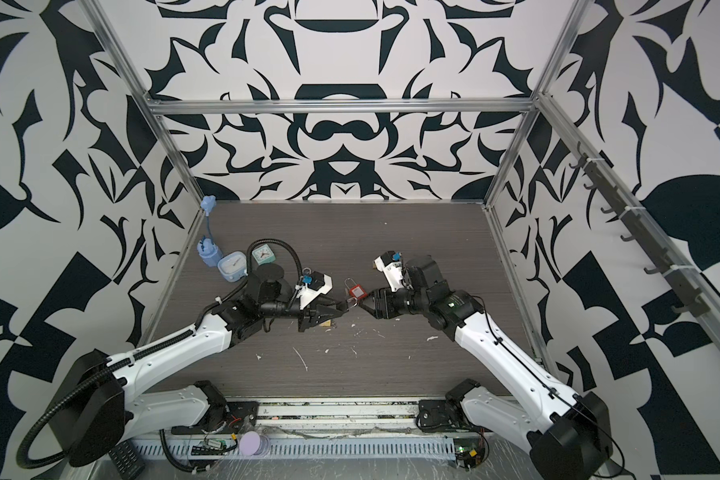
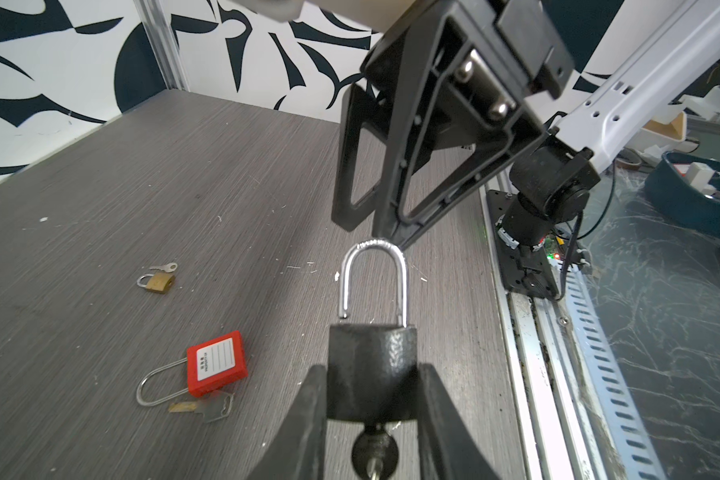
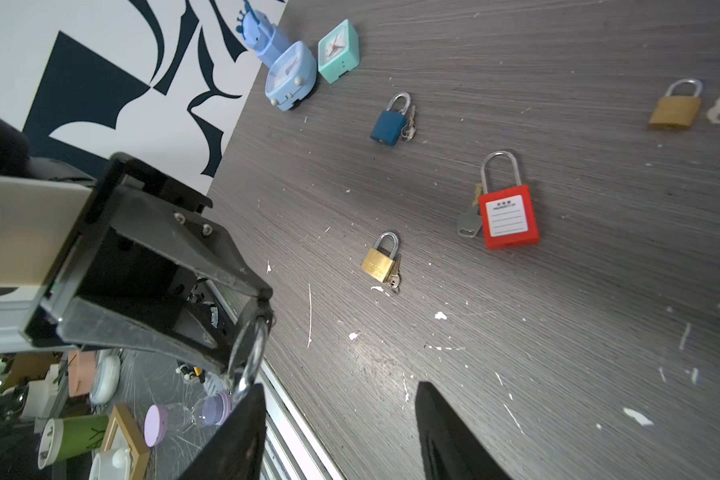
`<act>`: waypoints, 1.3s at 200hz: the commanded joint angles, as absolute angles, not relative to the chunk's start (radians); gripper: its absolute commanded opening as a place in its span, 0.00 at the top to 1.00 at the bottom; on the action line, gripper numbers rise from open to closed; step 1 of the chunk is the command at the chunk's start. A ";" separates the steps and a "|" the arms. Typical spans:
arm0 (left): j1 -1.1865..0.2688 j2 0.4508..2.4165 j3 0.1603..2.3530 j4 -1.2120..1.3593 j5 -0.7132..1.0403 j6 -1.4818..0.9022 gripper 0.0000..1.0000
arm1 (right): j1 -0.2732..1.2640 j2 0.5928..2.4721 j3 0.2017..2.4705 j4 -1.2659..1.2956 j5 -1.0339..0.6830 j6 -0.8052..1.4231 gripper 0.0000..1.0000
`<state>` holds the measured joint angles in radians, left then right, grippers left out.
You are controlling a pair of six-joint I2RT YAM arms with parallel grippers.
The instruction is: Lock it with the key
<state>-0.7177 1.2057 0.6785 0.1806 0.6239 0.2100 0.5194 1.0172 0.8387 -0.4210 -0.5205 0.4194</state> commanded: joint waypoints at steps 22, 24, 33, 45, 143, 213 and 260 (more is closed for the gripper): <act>-0.773 1.203 0.682 0.185 0.488 0.376 1.00 | 0.509 0.963 0.894 -0.446 -0.523 0.539 0.37; -0.774 1.205 0.683 0.185 0.484 0.379 1.00 | 0.508 0.965 0.894 -0.442 -0.537 0.545 0.37; -0.780 1.207 0.686 0.186 0.464 0.384 1.00 | 0.509 0.975 0.888 -0.423 -0.591 0.567 0.37; -0.787 1.214 0.691 0.190 0.457 0.392 1.00 | 0.509 0.985 0.875 -0.395 -0.639 0.598 0.38; -0.847 1.229 0.707 0.170 0.395 0.500 1.00 | 0.509 1.032 0.809 -0.353 -0.715 0.609 0.58; -0.851 1.206 0.689 0.190 0.370 0.497 1.00 | 0.503 1.034 0.784 -0.356 -0.699 0.592 0.62; -0.851 1.196 0.682 0.189 0.347 0.506 1.00 | 0.482 1.012 0.795 -0.396 -0.679 0.610 0.55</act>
<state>-0.8474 1.2224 0.6785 0.1600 0.3569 0.4808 0.4938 1.0348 0.7856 -0.3775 -0.6891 0.6067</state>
